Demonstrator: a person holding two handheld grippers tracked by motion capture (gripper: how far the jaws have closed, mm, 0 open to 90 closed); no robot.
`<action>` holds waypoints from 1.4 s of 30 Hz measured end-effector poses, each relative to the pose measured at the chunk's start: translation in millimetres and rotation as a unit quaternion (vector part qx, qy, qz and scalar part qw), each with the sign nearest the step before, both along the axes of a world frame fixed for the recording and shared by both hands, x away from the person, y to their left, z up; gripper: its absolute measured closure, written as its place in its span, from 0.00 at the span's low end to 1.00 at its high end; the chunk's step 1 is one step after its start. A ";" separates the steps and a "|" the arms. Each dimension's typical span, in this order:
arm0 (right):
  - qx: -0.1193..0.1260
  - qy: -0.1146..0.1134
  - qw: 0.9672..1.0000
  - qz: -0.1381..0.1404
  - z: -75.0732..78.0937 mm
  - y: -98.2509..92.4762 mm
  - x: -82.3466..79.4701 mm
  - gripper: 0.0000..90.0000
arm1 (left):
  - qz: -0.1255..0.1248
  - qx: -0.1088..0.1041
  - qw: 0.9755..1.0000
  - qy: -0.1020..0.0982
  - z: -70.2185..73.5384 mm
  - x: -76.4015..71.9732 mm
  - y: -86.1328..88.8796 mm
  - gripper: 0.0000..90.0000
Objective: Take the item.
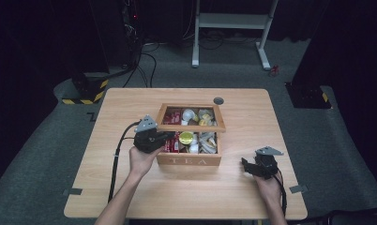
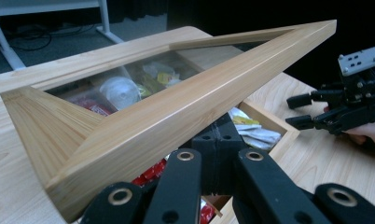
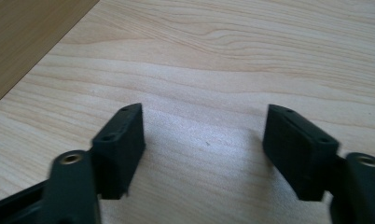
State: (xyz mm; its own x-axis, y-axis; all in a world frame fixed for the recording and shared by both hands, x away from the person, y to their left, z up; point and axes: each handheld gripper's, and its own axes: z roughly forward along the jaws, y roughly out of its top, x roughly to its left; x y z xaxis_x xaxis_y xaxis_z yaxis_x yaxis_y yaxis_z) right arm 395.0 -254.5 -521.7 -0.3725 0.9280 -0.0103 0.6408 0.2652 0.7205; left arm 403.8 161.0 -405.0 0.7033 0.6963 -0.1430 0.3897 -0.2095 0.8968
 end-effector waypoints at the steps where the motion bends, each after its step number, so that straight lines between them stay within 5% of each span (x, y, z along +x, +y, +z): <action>1: 0.005 0.001 1.000 -0.003 0.4 0.2 -0.6 0.39 | 0.002 -0.001 1.000 -0.001 1.2 0.4 -0.6 0.99; 8: 0.037 -0.014 0.999 0.026 8.3 9.2 -7.6 0.37 | 0.001 -0.004 1.000 -0.001 6.6 4.0 -0.7 0.97; 12: 0.090 -0.054 0.993 0.053 18.2 12.0 -15.6 0.43 | 0.004 -0.006 1.000 -0.004 9.2 4.7 -2.2 0.95; 14: 0.095 -0.060 0.992 0.058 20.1 13.6 -17.1 0.44 | 0.005 -0.007 1.000 -0.006 9.7 4.9 -2.5 0.94; 20: 0.101 -0.098 0.986 0.095 34.1 30.8 -21.3 0.52 | 0.005 -0.008 1.000 -0.004 11.4 5.9 -2.7 0.92; 30: 0.115 -0.119 0.976 0.144 53.6 61.3 -16.1 0.56 | 0.004 -0.015 1.000 0.002 17.5 10.0 -1.1 0.91; 42: 0.110 -0.102 0.972 0.178 63.2 99.4 1.2 0.47 | 0.006 -0.017 1.000 0.006 23.8 14.5 -0.9 0.91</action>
State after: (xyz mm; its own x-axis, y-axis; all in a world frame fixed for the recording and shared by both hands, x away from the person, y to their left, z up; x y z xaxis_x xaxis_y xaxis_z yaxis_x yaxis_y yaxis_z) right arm 396.2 -155.1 -458.4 -0.6822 0.7281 0.0660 0.3738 0.2698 0.8874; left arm 418.3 160.1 -381.1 0.6938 0.6985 -0.1752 0.4020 -0.1738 0.8990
